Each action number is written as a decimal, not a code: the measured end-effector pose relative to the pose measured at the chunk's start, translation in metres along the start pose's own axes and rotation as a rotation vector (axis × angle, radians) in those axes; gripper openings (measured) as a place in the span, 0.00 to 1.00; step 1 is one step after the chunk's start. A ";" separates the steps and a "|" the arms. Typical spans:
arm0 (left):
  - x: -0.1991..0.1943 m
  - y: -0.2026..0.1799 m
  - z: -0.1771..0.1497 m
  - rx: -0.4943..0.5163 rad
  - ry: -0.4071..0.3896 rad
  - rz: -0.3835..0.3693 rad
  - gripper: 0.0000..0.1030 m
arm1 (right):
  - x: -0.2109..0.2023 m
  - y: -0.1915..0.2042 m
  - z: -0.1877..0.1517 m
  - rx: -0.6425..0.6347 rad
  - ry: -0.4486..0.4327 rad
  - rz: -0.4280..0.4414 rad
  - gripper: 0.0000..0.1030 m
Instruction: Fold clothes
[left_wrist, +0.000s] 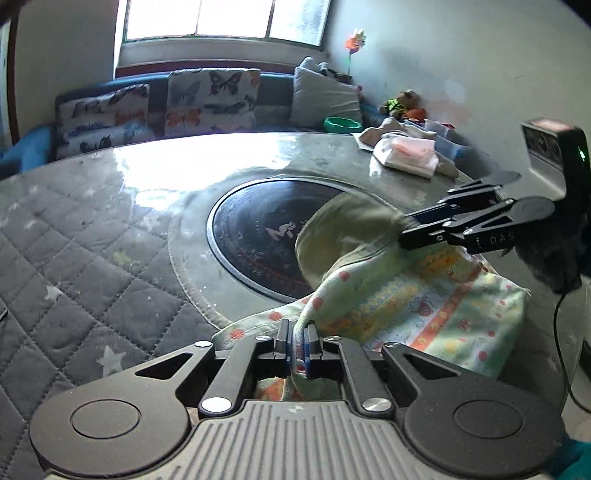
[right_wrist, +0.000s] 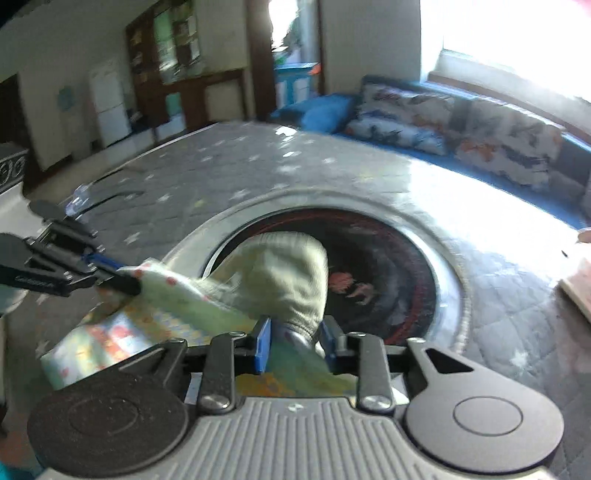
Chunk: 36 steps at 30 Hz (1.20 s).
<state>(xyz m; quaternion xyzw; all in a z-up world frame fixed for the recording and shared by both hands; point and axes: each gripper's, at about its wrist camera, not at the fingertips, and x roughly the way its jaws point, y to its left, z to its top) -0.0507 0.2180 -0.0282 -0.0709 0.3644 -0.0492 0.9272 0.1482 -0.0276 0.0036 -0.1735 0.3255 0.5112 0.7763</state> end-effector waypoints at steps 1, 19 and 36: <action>0.000 0.000 0.001 -0.002 0.002 0.002 0.08 | -0.003 -0.002 -0.003 0.008 -0.014 -0.016 0.29; 0.016 0.011 0.020 -0.022 0.051 0.084 0.19 | -0.042 -0.033 -0.045 0.155 -0.018 -0.143 0.15; 0.031 -0.034 0.042 -0.057 0.026 -0.040 0.17 | 0.001 -0.023 -0.026 0.169 -0.033 -0.102 0.25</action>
